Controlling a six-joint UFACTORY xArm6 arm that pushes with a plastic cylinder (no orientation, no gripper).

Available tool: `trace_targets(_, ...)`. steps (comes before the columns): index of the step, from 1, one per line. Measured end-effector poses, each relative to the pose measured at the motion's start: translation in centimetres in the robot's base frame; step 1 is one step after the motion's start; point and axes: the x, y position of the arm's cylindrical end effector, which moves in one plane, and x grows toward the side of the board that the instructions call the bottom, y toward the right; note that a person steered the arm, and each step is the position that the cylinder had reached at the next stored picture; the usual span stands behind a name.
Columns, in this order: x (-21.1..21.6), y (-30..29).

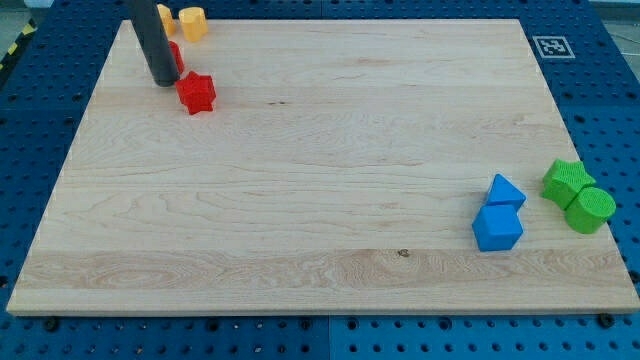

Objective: Move the red circle to the top left of the board

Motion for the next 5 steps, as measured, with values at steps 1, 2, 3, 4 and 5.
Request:
trace_targets(1, -0.4, 0.1)
trace_targets(2, -0.6, 0.6)
trace_targets(3, -2.0, 0.6)
trace_targets(4, -3.7, 0.6)
trace_targets(5, -3.9, 0.2)
